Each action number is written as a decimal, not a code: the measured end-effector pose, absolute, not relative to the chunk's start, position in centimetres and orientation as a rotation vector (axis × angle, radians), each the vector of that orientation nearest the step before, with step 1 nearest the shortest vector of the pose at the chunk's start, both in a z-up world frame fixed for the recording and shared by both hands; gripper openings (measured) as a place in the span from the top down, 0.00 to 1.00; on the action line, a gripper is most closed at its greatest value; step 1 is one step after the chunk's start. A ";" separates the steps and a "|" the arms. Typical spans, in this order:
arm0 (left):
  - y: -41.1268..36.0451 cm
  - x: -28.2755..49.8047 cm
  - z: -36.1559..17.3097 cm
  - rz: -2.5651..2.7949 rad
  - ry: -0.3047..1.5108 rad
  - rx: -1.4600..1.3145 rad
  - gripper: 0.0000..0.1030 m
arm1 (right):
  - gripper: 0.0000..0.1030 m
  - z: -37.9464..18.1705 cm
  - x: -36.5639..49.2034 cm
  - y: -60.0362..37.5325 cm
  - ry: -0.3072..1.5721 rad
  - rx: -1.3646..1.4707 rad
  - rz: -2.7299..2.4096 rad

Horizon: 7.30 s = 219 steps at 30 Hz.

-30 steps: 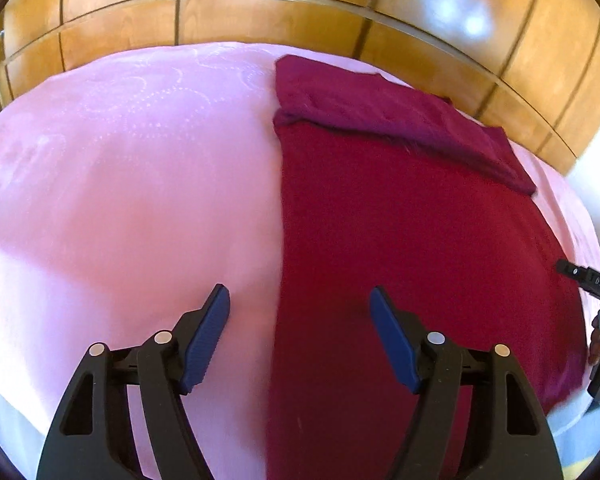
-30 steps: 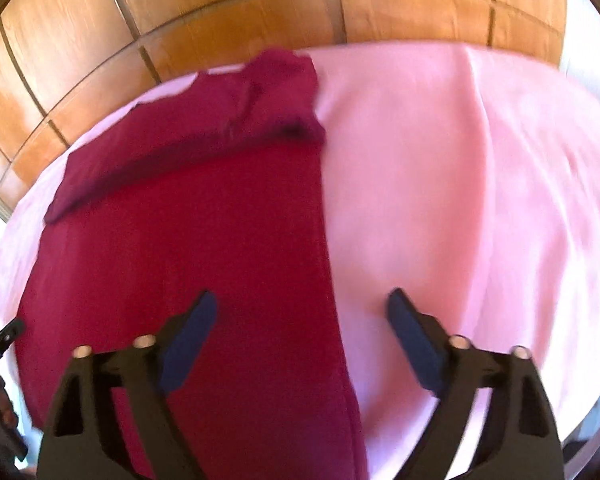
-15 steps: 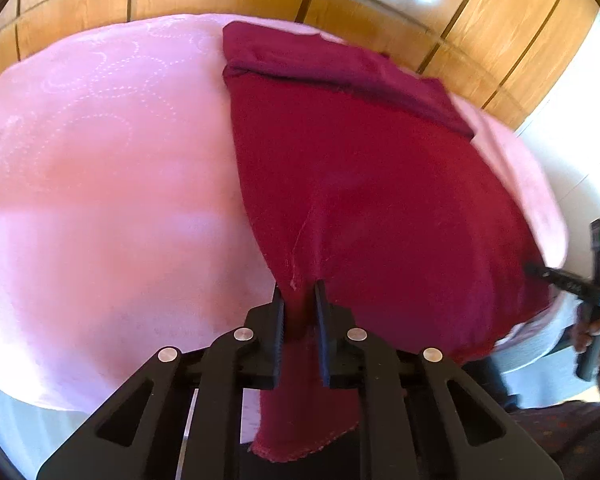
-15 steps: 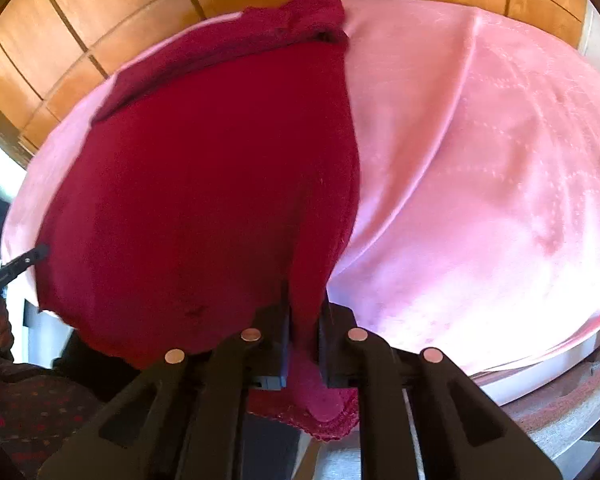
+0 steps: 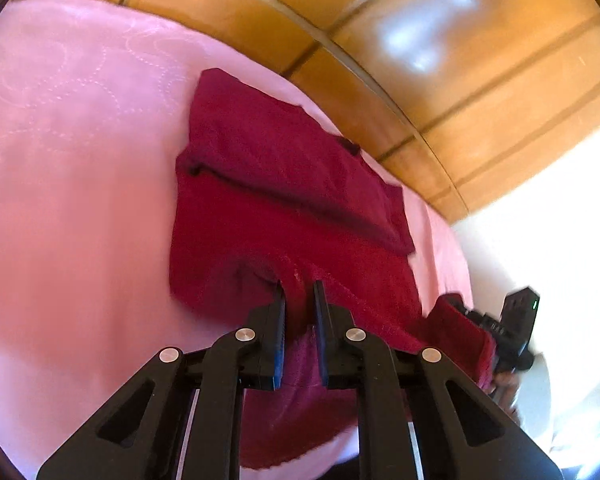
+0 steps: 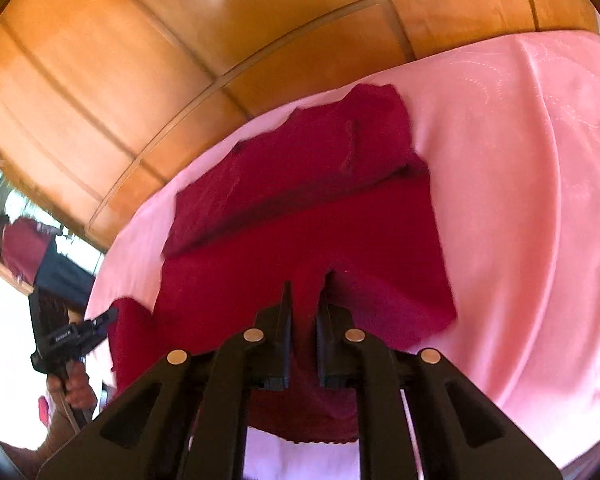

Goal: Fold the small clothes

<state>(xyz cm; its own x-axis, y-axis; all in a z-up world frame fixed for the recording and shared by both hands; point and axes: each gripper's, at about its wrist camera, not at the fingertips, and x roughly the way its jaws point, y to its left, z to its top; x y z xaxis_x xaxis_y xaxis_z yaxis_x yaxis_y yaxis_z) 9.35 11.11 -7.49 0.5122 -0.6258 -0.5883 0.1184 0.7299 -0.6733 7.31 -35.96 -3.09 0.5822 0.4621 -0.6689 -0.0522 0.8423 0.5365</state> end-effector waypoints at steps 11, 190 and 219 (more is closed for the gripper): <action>15.9 18.1 -6.4 -0.221 0.825 -0.838 0.32 | 0.06 -2.5 9.8 -41.0 0.755 0.751 0.233; 5.8 12.2 -3.5 -0.175 0.776 -0.002 0.51 | 0.13 -8.9 17.5 -30.6 0.831 0.091 0.031; 11.6 22.6 -6.3 -0.260 0.925 -0.372 0.94 | 0.11 -8.8 17.4 -30.4 0.826 0.080 0.029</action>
